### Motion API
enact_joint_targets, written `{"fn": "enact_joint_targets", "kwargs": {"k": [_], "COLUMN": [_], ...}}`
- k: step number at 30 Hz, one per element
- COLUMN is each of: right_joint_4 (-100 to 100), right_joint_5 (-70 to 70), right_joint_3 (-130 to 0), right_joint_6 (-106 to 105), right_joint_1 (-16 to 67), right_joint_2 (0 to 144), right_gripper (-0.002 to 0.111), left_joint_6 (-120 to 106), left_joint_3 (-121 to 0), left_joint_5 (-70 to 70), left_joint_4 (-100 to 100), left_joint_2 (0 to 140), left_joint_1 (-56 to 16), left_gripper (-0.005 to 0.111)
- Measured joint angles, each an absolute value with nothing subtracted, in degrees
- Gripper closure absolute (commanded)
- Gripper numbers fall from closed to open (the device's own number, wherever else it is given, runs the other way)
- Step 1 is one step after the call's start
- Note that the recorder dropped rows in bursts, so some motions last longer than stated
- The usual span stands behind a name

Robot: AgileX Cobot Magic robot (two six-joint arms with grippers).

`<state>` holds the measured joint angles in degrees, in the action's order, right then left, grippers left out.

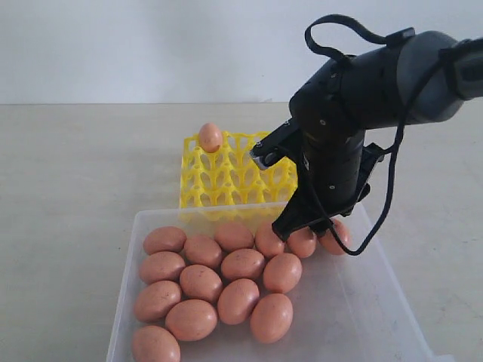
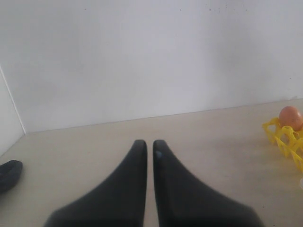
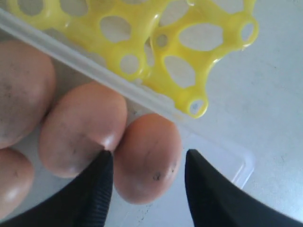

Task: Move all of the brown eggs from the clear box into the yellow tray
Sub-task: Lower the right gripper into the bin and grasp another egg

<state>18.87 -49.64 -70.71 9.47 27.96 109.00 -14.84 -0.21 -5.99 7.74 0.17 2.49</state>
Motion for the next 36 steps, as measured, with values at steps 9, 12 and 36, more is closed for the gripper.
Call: {"fn": "enact_joint_targets", "kwargs": {"k": [9,12,36], "right_joint_4": [21.17,21.53,20.68], "right_joint_5": [-49.02,-49.02,-53.53], "right_joint_3": [-70.74,-70.74,-70.84], "right_joint_6": [12.97,13.08,16.44], "right_joint_1": [27.96,27.96,27.96], "right_joint_2": [112.9,113.35,112.88], "right_gripper": [0.065,0.065,0.108], "left_joint_6": [-14.84,-14.84,-14.84], "left_joint_3": [-0.21,-0.21,-0.21], "left_joint_5": [-5.99,-5.99,-5.99], "left_joint_4": [7.74,7.74,7.74], "left_joint_2": [0.17,0.17,0.17], "left_joint_1": [2.49,2.49,2.49], "left_gripper": [0.103,0.103,0.103]}}
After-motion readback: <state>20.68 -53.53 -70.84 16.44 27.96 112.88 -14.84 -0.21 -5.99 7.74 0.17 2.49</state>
